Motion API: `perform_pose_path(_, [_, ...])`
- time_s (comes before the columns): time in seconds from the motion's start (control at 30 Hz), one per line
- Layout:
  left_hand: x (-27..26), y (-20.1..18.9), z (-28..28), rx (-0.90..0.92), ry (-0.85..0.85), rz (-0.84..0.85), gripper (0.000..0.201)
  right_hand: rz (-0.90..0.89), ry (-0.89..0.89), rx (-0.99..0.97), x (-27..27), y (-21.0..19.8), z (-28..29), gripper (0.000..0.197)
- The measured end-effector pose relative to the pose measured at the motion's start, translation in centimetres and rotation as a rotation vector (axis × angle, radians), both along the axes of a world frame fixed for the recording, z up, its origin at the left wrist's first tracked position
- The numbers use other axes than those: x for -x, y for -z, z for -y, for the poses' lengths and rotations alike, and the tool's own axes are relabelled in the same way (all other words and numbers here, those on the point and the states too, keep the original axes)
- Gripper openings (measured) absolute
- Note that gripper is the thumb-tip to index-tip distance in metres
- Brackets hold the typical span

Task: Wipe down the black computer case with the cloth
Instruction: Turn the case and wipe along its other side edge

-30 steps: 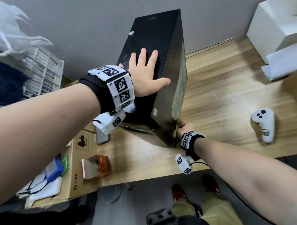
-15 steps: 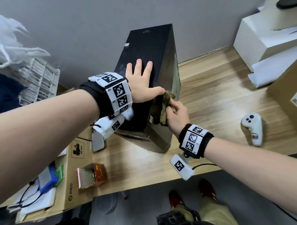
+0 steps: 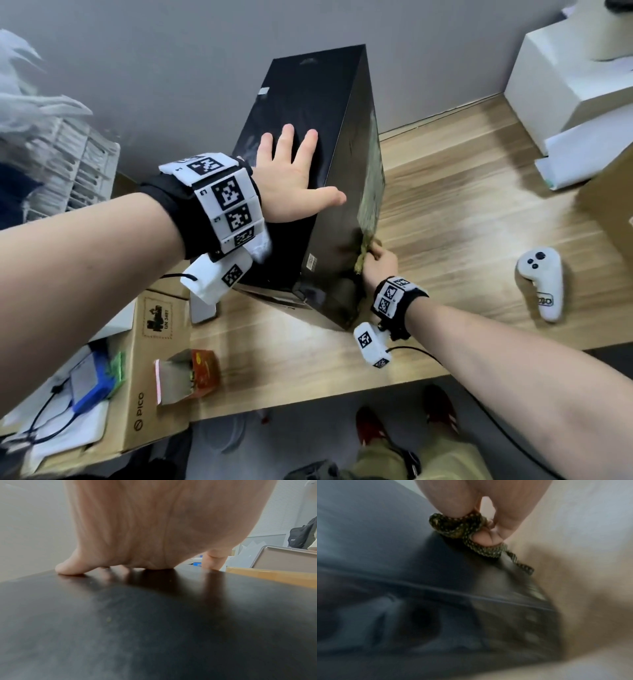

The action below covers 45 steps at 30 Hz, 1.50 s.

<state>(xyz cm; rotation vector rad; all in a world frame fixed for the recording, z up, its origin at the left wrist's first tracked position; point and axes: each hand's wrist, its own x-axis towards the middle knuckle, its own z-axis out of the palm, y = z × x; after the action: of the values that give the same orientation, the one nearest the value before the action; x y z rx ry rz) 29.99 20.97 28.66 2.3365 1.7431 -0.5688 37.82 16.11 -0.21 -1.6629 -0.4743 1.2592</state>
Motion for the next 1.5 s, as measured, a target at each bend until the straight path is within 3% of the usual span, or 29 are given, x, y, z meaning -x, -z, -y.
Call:
perform_pose_path(0.17, [-0.4, -0.5, 0.5, -0.025, -0.001, 0.018, 0.101, -0.009, 0.058, -0.344, -1.3, -8.6, -3.9, 0.044])
perform_pose_path(0.27, [-0.5, -0.4, 0.6, -0.026, 0.011, 0.008, 0.103, 0.079, 0.057, -0.381, -2.1, -8.8, -4.5, 0.042])
perform_pose_path(0.33, [-0.5, -0.4, 0.6, -0.019, 0.015, -0.001, 0.104, 0.061, 0.042, -0.320, -2.3, -7.7, -4.2, 0.040])
perform_pose_path(0.53, [-0.4, -0.3, 0.3, 0.007, 0.021, 0.011, 0.105, 0.088, -0.234, 0.254, -1.7, -1.0, 0.4, 0.032])
perform_pose_path(0.63, [-0.1, 0.0, 0.1, 0.003, 0.031, 0.016, 0.107, 0.178, -0.432, 0.329, -1.0, 0.7, 2.6, 0.031])
perform_pose_path(0.7, [0.0, 0.1, 0.0, -0.010, 0.040, 0.017, 0.108, 0.195, -0.465, 0.323, -1.3, 1.0, 3.0, 0.030])
perform_pose_path(0.93, [0.1, 0.1, 0.0, -0.023, 0.060, -0.001, 0.111, 0.070, -0.066, -0.190, -2.3, -5.6, -3.1, 0.041])
perform_pose_path(1.1, [-0.7, -1.6, -0.7, 0.020, 0.048, -0.020, 0.109, 0.141, -0.038, -0.377, -5.5, -11.8, -8.1, 0.036])
perform_pose_path(1.17, [-1.9, -3.4, -1.9, 0.056, 0.023, 0.028, 0.104, 0.136, -0.060, -0.370, -6.5, -11.2, -9.1, 0.035])
perform_pose_path(1.27, [-3.3, -4.9, -4.4, 0.041, 0.040, -0.006, 0.104, 0.174, -0.084, -0.210, -6.4, -7.8, -9.5, 0.038])
perform_pose_path(1.43, [-5.2, -3.5, -6.4, 0.049, -0.022, -0.102, 0.096, 0.108, -0.273, 0.215, -4.5, 0.6, -3.8, 0.030])
perform_pose_path(1.5, [-5.7, -3.2, -6.9, 0.071, -0.042, -0.096, 0.087, 0.066, -0.324, 0.283, -3.8, 2.6, -2.1, 0.027])
